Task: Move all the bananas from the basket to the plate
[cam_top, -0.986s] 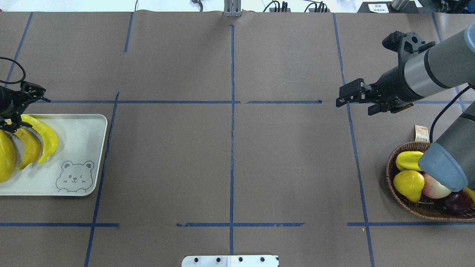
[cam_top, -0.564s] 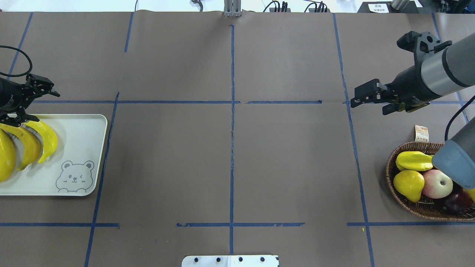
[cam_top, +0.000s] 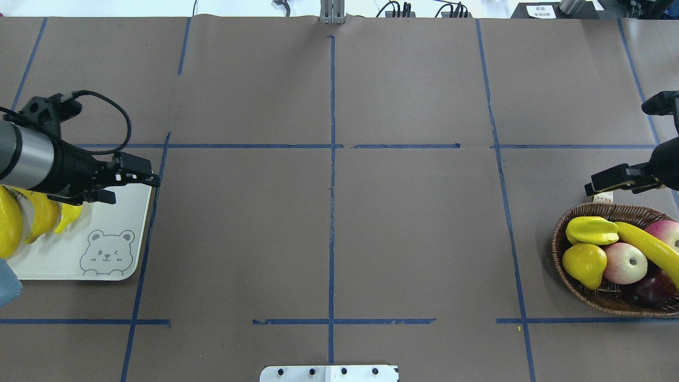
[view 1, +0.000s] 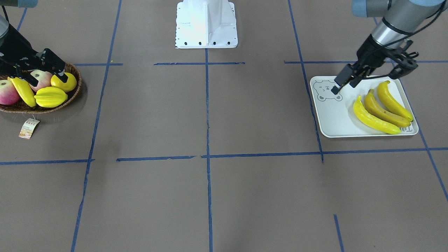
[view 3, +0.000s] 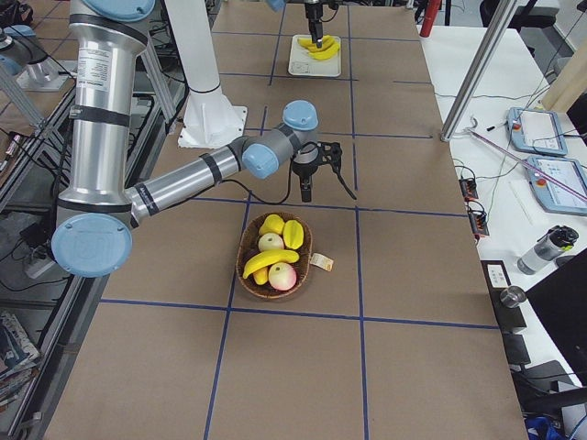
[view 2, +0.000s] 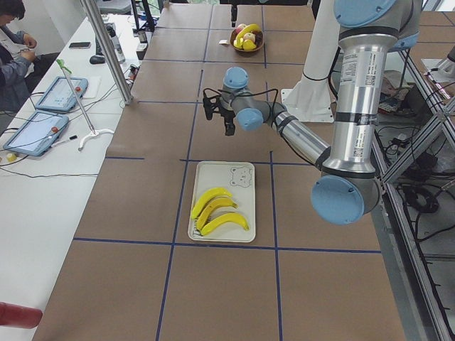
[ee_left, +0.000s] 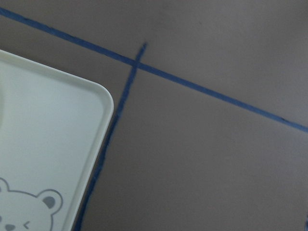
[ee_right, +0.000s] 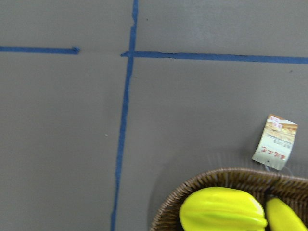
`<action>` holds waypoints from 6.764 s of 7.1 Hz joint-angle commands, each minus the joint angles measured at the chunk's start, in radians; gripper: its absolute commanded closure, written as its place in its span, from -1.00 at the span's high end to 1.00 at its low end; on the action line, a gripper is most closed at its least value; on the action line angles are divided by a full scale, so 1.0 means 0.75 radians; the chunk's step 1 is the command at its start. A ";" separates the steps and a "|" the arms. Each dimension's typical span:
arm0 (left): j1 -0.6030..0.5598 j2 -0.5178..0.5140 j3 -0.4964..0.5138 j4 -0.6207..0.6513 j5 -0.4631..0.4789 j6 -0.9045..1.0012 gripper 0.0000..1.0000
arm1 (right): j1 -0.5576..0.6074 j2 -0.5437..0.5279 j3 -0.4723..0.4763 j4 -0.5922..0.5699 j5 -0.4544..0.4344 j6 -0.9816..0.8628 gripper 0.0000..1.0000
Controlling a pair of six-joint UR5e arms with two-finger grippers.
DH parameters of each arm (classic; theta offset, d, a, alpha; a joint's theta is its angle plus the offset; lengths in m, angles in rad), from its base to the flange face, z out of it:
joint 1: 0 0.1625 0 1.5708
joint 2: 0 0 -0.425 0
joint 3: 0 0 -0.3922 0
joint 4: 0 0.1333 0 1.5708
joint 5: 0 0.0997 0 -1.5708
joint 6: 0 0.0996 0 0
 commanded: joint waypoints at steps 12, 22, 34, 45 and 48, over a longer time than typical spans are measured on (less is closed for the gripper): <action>0.120 -0.093 0.008 0.005 0.014 0.006 1.00 | -0.381 -0.404 -0.131 0.194 -0.366 -0.526 0.70; 0.120 -0.095 0.010 0.003 0.014 0.006 1.00 | -0.187 -0.402 -0.078 0.192 -0.358 -0.627 -0.87; 0.167 -0.414 0.130 -0.017 0.087 -0.004 0.99 | -0.494 0.328 -0.098 0.573 -0.379 0.820 -0.92; 0.306 -0.747 0.515 -0.297 0.199 -0.311 0.98 | -1.101 0.659 -0.450 1.241 -1.158 1.052 -0.92; 0.338 -0.782 0.566 -0.297 0.226 -0.311 0.92 | -1.101 0.660 -0.450 1.243 -1.160 1.052 -0.92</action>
